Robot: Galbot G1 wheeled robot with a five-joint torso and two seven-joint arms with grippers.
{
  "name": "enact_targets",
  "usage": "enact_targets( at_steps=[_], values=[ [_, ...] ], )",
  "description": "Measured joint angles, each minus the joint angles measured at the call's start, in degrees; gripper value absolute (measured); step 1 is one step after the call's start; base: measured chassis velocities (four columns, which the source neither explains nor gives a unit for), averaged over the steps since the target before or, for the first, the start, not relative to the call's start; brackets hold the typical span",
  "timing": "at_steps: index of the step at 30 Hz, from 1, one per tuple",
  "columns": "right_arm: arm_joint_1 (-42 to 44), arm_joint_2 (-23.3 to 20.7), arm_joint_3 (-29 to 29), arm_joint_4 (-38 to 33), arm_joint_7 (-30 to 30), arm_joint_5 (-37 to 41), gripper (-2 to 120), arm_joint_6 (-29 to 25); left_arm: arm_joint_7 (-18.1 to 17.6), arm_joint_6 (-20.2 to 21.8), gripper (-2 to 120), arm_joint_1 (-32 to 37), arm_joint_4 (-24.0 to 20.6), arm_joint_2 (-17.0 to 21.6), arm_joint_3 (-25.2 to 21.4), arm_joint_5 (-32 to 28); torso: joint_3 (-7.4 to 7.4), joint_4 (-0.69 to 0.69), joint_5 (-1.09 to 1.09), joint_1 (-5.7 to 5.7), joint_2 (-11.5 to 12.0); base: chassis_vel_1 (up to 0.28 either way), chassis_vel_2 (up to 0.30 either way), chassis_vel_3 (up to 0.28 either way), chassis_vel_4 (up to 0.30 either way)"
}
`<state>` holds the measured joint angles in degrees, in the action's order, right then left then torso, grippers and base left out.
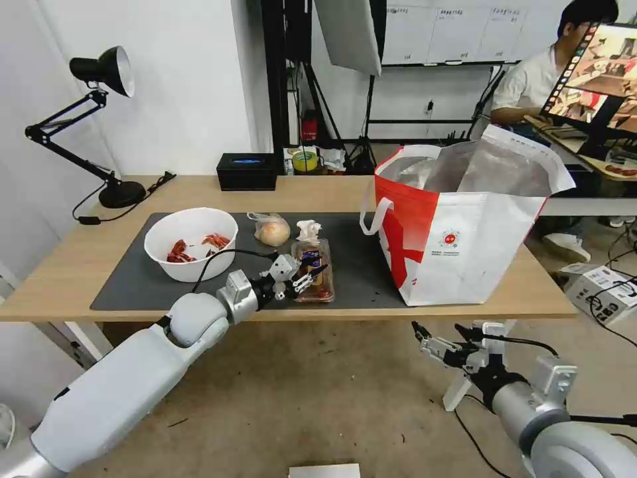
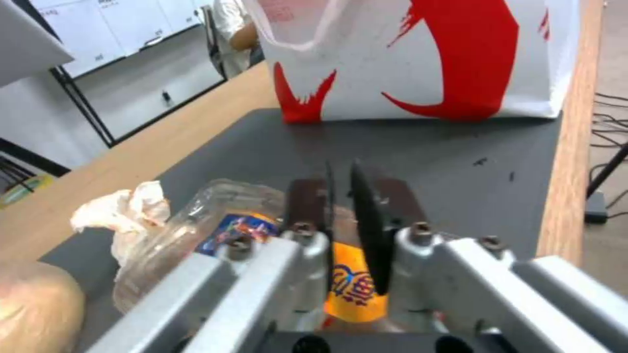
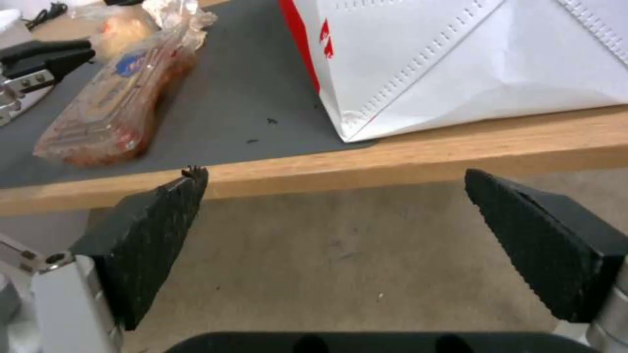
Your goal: Pick up the trash from the table and place it into the takeout bag.
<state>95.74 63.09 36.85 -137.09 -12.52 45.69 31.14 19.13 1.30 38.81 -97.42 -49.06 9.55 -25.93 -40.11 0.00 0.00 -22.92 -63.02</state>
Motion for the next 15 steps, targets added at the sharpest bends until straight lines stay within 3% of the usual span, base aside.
enact_targets(
  at_steps=[3,15],
  values=[
    [-0.5,0.0,-0.2,0.2,-0.1,0.6,100,0.0,0.5,-0.2,0,0.1,0.2,0.0,0.0,0.1,0.0,0.0,0.0,0.0,0.0,0.0,0.0,0.0,0.0],
    [-5.2,-1.6,-0.9,1.6,-0.7,9.5,100,-0.1,2.7,-1.7,0,1.0,1.2,1.0,-0.5,1.2,0.0,0.0,0.0,0.0,0.0,0.0,0.0,0.0,0.0]
  ],
)
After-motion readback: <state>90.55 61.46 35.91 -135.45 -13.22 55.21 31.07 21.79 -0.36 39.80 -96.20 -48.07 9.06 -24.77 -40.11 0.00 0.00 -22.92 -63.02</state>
